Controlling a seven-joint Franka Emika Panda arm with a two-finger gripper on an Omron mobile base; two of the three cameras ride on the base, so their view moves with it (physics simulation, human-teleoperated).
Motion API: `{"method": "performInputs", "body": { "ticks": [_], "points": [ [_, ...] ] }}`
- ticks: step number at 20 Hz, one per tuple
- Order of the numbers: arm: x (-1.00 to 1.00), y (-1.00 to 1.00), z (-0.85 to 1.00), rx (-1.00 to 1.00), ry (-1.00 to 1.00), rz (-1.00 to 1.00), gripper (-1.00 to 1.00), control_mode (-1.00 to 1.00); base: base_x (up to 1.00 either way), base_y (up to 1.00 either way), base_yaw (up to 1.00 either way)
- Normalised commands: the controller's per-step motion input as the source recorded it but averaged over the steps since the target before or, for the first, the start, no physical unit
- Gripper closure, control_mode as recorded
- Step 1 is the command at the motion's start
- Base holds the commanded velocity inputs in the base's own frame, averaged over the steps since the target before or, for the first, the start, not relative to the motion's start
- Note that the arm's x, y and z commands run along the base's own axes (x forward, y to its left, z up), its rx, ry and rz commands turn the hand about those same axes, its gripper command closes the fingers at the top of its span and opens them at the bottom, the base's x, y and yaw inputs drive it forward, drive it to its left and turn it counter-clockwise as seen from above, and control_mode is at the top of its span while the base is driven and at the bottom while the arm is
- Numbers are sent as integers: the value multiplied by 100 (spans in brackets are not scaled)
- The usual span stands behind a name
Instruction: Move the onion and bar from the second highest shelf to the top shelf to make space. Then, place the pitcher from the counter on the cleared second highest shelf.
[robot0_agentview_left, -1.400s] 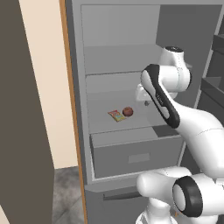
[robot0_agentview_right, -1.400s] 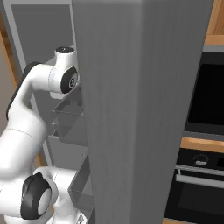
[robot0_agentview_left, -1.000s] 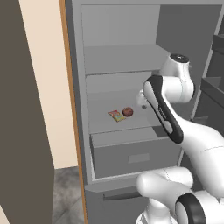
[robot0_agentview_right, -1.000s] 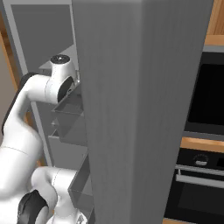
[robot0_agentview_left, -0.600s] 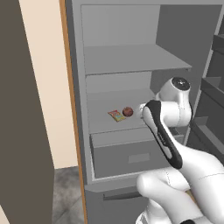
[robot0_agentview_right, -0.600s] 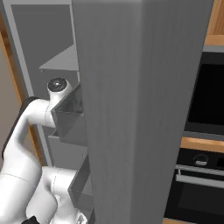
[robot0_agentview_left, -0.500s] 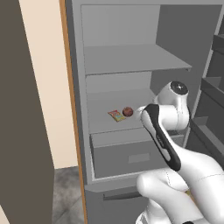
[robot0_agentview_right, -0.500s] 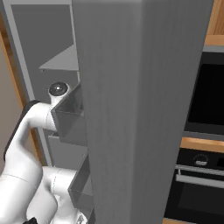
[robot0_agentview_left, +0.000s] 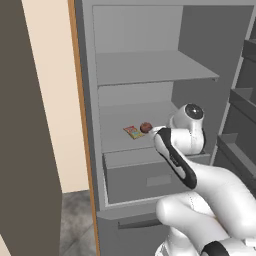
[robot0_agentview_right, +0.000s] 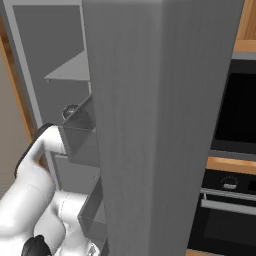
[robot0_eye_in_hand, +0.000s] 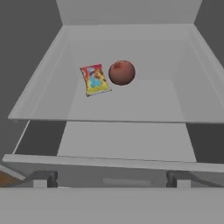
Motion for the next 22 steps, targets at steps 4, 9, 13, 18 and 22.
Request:
{"method": "performInputs", "body": {
  "ticks": [4, 9, 13, 18, 22],
  "points": [
    [51, 0, -9, 0, 0, -2, -100, -100, 0, 0, 0],
    [49, 0, -6, 2, 0, -1, -100, -100, 0, 0, 0],
    [39, 0, -4, 2, 0, 0, -100, -100, 0, 0, 0],
    [40, 0, -8, 2, 0, 0, -100, -100, 0, 0, 0],
    [38, -2, -16, 1, 0, 0, -100, -100, 0, 0, 0]
  ]
}}
